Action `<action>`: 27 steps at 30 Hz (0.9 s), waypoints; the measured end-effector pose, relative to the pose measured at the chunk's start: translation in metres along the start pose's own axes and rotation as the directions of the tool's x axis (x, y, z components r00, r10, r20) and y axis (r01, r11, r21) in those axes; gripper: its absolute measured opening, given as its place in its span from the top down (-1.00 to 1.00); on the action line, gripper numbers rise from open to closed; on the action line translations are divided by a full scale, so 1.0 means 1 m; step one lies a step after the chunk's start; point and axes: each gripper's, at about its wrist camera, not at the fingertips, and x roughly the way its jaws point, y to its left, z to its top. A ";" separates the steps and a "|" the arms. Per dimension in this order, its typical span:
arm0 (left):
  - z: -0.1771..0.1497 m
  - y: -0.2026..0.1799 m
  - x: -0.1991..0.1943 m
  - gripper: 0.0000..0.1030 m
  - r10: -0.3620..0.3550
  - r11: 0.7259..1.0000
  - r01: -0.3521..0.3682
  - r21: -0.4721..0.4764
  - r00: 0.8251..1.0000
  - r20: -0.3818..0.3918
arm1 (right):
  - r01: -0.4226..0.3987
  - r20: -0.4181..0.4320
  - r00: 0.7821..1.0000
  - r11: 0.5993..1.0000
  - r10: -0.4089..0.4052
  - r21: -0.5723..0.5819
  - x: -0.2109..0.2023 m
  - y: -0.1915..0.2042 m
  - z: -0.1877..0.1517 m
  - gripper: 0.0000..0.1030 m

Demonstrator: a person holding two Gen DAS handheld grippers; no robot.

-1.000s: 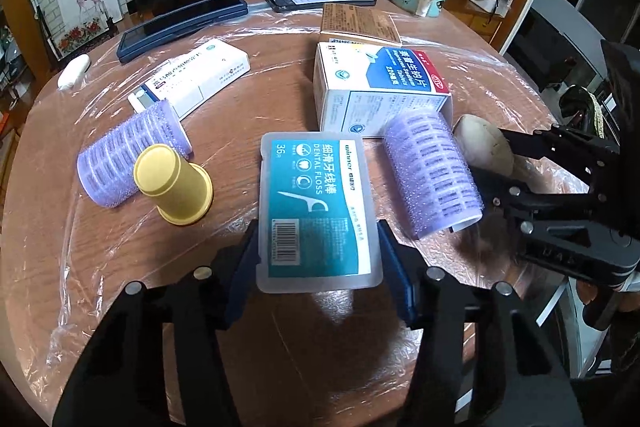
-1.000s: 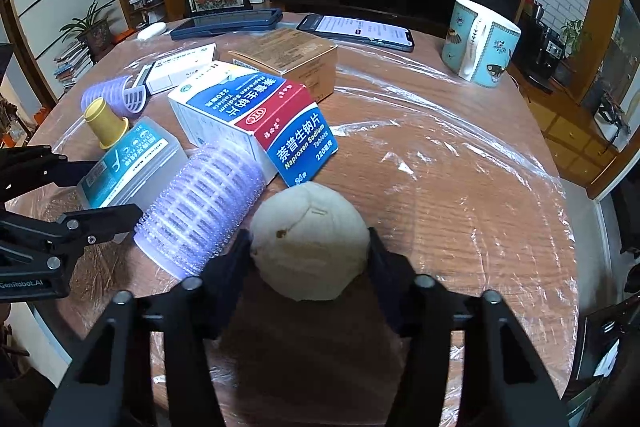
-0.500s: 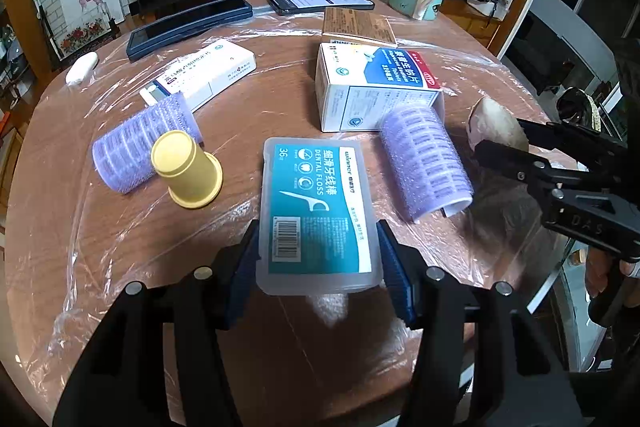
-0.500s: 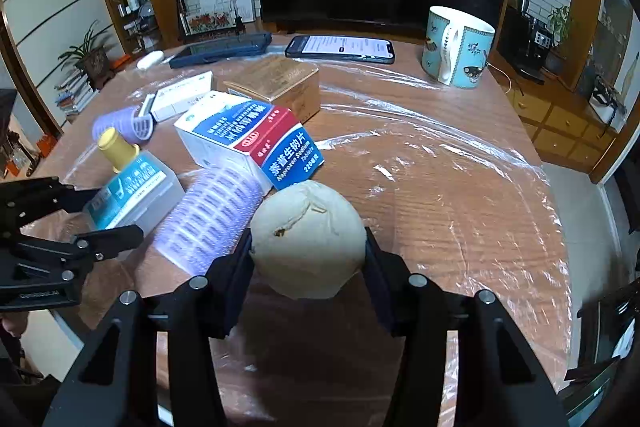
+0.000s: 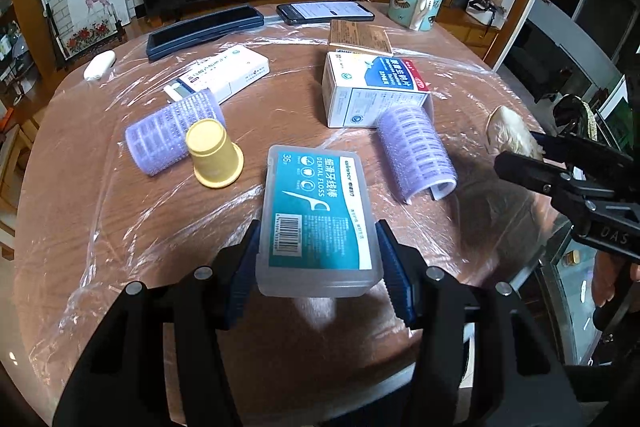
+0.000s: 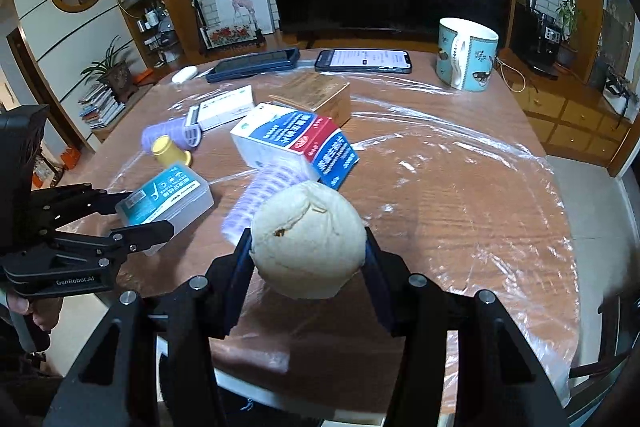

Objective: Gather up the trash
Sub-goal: 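Carry the floss box and white ball down over the black trash bin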

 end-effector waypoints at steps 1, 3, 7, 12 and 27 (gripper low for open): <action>-0.001 -0.001 -0.003 -0.10 -0.002 1.000 0.002 0.003 1.000 0.003 | -0.006 0.001 1.000 1.000 0.006 0.000 -0.001 0.001 -0.001 0.01; -0.005 -0.002 -0.009 -0.10 -0.005 1.000 0.005 0.009 1.000 0.008 | -0.023 0.003 1.000 1.000 0.023 0.001 -0.006 0.004 -0.003 0.01; -0.010 -0.003 -0.019 -0.10 -0.011 1.000 0.010 0.013 1.000 0.015 | -0.040 0.002 0.999 0.999 0.040 0.007 -0.010 0.008 -0.007 0.01; -0.019 -0.004 -0.031 -0.10 -0.026 1.000 0.026 0.013 0.999 0.021 | -0.076 0.004 0.997 0.997 0.076 0.023 -0.018 0.012 -0.013 0.01; -0.048 -0.013 -0.059 -0.10 -0.101 0.992 0.099 0.077 0.994 0.030 | -0.153 -0.029 0.988 0.988 0.153 0.000 -0.043 0.025 -0.040 0.01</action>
